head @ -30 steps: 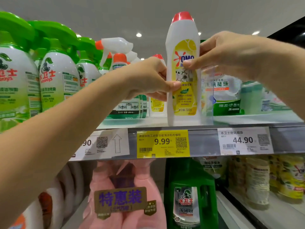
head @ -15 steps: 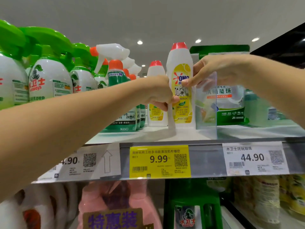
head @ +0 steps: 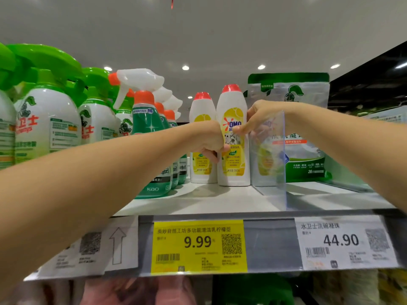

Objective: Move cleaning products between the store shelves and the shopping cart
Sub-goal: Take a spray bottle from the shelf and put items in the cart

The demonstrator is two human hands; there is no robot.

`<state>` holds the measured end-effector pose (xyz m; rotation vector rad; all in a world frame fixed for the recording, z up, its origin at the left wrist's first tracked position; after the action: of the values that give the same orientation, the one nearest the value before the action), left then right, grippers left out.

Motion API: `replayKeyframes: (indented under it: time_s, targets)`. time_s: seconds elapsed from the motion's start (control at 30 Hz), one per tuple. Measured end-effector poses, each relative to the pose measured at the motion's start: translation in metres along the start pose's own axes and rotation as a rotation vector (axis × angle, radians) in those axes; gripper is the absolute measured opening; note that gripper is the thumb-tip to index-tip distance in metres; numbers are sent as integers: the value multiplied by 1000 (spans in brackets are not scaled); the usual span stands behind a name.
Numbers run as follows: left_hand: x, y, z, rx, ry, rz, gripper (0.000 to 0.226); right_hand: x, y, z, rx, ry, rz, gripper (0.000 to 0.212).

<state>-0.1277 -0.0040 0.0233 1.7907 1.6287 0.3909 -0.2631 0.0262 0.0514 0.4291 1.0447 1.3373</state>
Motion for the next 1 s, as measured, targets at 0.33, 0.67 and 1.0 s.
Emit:
replayKeyframes:
  time_s: [0.33,0.67,1.0]
  targets:
    - [-7,-1,10,-111,-210,-106,20,-4,-7,-4,16,16,-103,27]
    - [4,8,1,-386,-225,-91,25,13,-7,0,20,-56,-263,37]
    - [72,32,-18,-218,-411,-118,33,73,7,7,-118,39,-364,29]
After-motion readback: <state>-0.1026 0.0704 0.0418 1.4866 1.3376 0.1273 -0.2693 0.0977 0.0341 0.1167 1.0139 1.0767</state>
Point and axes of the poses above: each hand's wrist, its own x-axis away from the middle knuckle, its own y-axis out of the back of the hand, z = x × y, the point moved 1 cm from there along -x, towards the middle knuckle, and after that the axes turned 8 degrees about x, right-handed, at the moved point
